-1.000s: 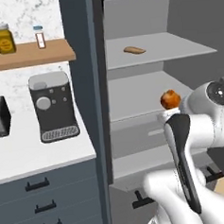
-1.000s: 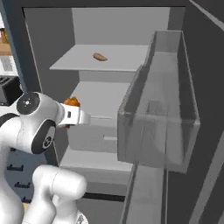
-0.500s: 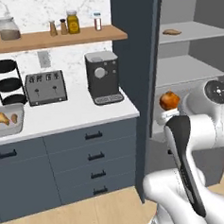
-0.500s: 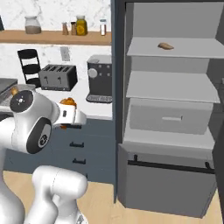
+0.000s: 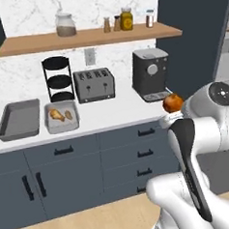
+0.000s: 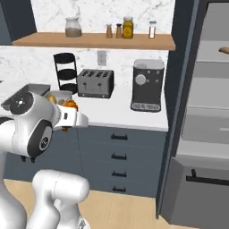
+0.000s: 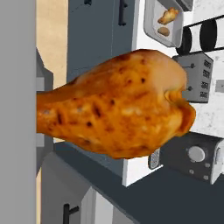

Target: Place one sweet potato and one chicken drumstick in each tupperware on the nearby counter, to pack two identical lunches.

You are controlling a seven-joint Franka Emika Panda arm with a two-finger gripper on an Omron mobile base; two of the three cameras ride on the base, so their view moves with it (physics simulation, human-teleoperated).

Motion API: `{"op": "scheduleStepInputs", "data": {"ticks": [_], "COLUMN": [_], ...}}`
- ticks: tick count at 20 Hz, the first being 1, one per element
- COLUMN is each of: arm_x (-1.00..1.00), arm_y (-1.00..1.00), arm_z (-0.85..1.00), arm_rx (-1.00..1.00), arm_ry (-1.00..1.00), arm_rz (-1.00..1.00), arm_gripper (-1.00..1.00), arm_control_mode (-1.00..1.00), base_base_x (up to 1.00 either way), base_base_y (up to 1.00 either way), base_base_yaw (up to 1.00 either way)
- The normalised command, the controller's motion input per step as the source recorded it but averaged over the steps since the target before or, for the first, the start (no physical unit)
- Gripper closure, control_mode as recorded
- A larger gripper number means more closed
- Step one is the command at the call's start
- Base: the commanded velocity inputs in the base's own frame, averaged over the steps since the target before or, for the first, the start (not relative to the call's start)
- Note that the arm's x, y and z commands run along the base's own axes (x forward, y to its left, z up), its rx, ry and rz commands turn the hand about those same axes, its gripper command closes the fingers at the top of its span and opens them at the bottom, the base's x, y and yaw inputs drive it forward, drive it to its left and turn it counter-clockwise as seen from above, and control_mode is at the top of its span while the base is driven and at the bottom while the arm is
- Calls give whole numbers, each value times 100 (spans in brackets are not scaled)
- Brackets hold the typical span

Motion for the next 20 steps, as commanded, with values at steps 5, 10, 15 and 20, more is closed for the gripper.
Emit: {"op": "scheduleStepInputs", "data": {"ticks": [5,10,15,20], "arm_x": [0,0,0,0], "arm_y": [0,0,0,0], "arm_z": [0,0,0,0], "arm_rx": [0,0,0,0], "arm_ry": [0,0,0,0], "arm_rz": [0,0,0,0], "arm_gripper": [100,100,100,100], "arm_control_mode": [100,100,100,100], "base_base_x": [71,76,48,46], "base_base_y": [100,100,100,100], "base_base_yaw": [0,0,-1,-5]}}
